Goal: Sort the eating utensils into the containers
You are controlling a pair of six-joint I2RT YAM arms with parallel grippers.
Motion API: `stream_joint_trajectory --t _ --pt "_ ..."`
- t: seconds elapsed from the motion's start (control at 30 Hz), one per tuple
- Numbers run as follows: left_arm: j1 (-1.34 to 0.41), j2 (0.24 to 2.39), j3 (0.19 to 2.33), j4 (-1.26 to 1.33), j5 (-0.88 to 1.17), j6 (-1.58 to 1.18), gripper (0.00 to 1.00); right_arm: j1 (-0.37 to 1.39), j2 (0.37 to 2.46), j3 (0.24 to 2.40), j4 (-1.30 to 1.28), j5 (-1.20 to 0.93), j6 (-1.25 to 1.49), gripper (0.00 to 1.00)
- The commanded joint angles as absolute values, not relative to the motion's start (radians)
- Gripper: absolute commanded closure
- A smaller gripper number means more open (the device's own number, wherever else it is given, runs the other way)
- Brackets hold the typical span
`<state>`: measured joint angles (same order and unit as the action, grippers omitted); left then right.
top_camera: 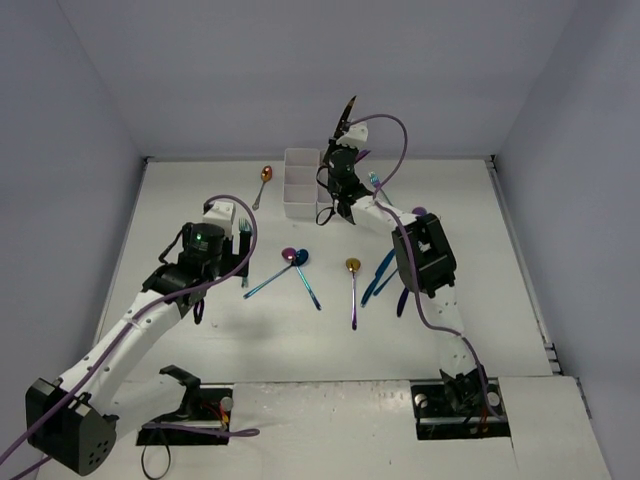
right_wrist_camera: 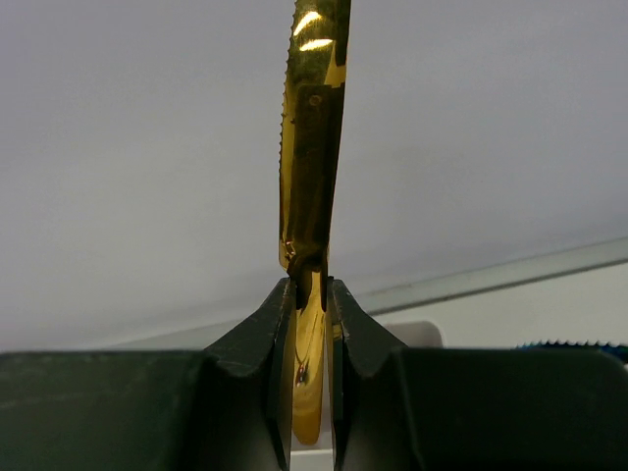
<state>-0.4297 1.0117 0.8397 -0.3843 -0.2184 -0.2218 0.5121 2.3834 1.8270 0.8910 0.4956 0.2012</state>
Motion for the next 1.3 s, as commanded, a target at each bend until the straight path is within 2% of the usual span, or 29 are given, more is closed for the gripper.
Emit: stream_joint_trajectory --t 0.0,0.1,0.53,0.83,0.93,0.97,1.13,1.27 --pt "-0.423 1.005 0.85 -0.335 -0.222 -0.239 0.13 0.514 2.355 1.868 1.015 0.546 0.219 1.0" --pt "-0.423 1.002 0.851 -0.337 -0.221 -0.24 0.13 0.516 2.359 1.851 1.015 0.549 0.233 0.99" --pt "-0.424 0.978 0.85 -0.335 -0.213 -0.242 0.13 0.549 2.271 1.707 1.014 0.556 0.238 0.8" --pt "-0.425 0.951 0.85 -0.336 -0.211 -0.245 0.13 0.598 2.121 1.608 0.943 0.562 0.194 0.61" --pt "-0.425 0.942 0.85 -0.338 -0.214 -0.247 0.13 0.611 2.033 1.574 0.848 0.578 0.193 0.54" --pt "-0.425 0.94 0.853 -0.339 -0.216 -0.247 0.13 0.611 1.989 1.551 0.799 0.587 0.2 0.47" --pt "-0.423 0.94 0.862 -0.353 -0.218 -0.253 0.13 0.6 1.803 1.447 0.569 0.624 0.236 0.33" --pt "-0.423 0.947 0.871 -0.359 -0.208 -0.258 0.13 0.545 1.661 1.379 0.267 0.586 0.311 0.17"
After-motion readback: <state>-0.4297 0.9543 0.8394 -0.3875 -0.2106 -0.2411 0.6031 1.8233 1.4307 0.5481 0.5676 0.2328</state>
